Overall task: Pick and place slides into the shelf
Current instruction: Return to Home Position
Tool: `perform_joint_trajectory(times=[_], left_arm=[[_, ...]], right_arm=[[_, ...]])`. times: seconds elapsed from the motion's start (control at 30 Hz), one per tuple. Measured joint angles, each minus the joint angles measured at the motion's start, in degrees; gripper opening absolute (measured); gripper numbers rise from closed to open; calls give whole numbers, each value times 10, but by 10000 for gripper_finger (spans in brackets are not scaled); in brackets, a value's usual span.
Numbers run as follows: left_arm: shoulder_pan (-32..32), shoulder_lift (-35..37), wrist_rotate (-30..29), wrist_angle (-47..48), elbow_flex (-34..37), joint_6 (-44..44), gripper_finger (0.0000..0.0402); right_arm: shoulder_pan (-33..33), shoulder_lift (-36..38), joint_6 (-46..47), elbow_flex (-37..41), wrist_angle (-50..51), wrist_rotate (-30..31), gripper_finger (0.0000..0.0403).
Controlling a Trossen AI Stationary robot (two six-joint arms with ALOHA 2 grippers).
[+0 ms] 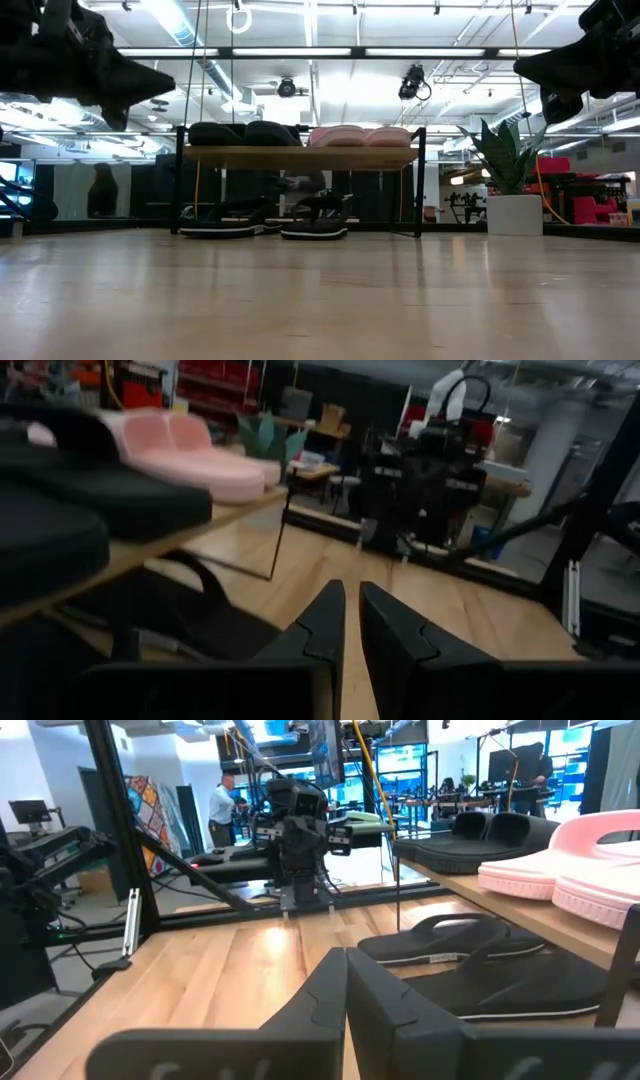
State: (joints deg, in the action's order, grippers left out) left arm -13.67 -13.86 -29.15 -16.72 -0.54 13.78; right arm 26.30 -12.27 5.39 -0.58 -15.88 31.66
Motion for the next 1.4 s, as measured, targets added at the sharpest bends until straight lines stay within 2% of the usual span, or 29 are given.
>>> perform_joint_trajectory(times=[0.27, 0.5, 0.97, 1.4], left_arm=[[0, 0, 0, 61, 0, 6, 30], [0, 0, 0, 60, 1, 6, 25], [0, 0, 0, 59, 1, 6, 40], [0, 0, 0, 59, 1, 6, 25]], right_arm=[[0, 0, 7, 0, 0, 0, 16], [0, 0, 9, 0, 0, 0, 16], [0, 0, 9, 0, 0, 0, 16], [0, 0, 9, 0, 0, 0, 16]])
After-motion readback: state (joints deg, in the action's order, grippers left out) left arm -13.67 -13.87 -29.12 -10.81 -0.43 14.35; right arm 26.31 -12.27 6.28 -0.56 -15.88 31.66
